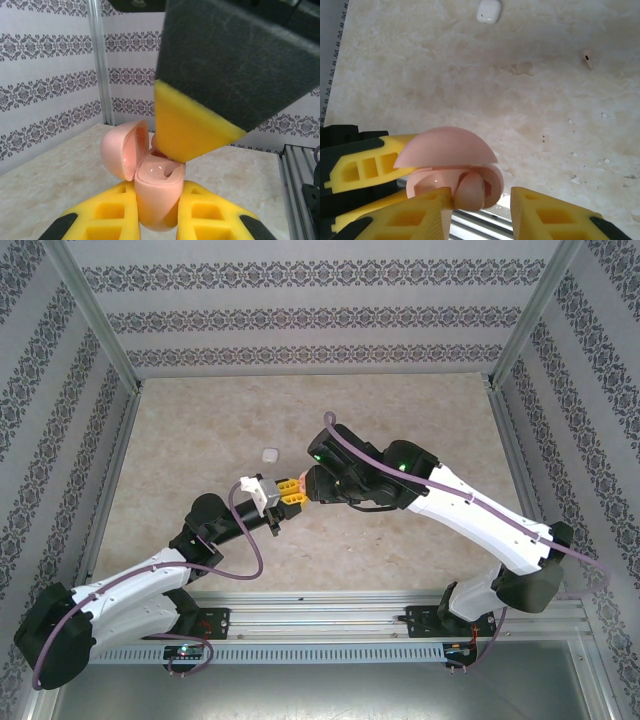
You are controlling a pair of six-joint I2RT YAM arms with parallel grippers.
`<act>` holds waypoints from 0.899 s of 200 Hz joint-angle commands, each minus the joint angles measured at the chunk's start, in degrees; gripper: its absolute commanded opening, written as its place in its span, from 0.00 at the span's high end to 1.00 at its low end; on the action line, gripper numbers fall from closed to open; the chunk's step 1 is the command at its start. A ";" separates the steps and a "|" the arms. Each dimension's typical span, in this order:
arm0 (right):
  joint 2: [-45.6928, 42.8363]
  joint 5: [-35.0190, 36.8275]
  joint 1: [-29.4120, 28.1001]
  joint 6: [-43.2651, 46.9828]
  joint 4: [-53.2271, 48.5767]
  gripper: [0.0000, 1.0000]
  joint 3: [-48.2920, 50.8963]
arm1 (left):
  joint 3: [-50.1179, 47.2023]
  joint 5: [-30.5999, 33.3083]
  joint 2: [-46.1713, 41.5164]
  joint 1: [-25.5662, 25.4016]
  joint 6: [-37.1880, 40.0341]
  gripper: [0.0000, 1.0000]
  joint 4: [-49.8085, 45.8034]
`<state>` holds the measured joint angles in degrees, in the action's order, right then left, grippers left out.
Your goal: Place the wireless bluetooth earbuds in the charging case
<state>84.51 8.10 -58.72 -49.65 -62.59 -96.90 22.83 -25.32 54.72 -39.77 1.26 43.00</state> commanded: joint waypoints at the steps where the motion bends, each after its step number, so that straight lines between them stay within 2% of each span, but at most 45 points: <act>1: 0.51 -0.58 0.23 -0.98 -0.34 0.66 -2.14 | -0.15 -0.03 -1.08 -0.85 2.31 1.00 0.43; 94: 2.98 -1.82 0.63 -0.64 -1.46 0.73 -4.41 | -0.03 -0.43 -1.40 -1.45 4.85 1.00 -2.16; 136: 3.91 -1.95 0.91 0.30 -1.83 0.84 -5.57 | -0.24 -0.26 -1.51 -1.89 6.04 1.00 -3.52; 180: 3.91 -2.90 0.97 2.12 -1.63 0.87 -5.84 | -0.59 0.23 -2.25 -1.89 5.98 1.00 -3.89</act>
<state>87.92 6.70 -57.87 -49.17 -65.34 -100.79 22.81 -24.53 53.78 -40.56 5.87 39.40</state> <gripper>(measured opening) 0.136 0.163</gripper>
